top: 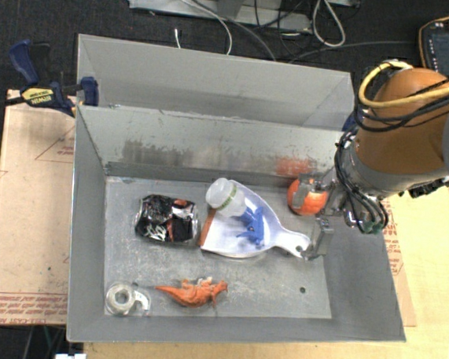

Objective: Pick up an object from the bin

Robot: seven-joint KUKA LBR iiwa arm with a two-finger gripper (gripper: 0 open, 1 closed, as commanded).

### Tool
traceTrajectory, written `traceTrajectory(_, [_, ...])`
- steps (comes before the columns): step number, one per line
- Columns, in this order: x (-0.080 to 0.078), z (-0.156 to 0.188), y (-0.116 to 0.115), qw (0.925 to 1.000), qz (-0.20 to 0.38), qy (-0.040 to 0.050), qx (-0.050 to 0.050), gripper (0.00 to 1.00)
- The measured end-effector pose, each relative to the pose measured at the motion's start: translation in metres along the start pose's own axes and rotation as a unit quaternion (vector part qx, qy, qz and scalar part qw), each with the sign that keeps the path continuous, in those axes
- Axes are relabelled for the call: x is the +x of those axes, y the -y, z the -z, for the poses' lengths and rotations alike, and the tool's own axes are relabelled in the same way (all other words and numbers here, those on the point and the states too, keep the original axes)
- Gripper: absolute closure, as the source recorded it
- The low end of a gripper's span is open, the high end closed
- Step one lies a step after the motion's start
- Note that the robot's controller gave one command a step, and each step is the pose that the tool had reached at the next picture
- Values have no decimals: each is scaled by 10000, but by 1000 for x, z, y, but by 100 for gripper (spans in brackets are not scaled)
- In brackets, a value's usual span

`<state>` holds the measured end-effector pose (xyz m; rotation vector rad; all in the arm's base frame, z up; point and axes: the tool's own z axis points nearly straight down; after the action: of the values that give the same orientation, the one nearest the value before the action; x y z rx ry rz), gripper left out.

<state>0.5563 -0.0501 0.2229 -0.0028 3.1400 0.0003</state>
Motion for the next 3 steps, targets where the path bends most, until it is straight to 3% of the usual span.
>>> traceTrajectory(1, [0,0,0,10000,0,0,0,0])
traceTrajectory(2, [6,118,19,10000,36,2,1,0])
traceTrajectory(3, [13,31,19,9999,-158,-12,-6,0])
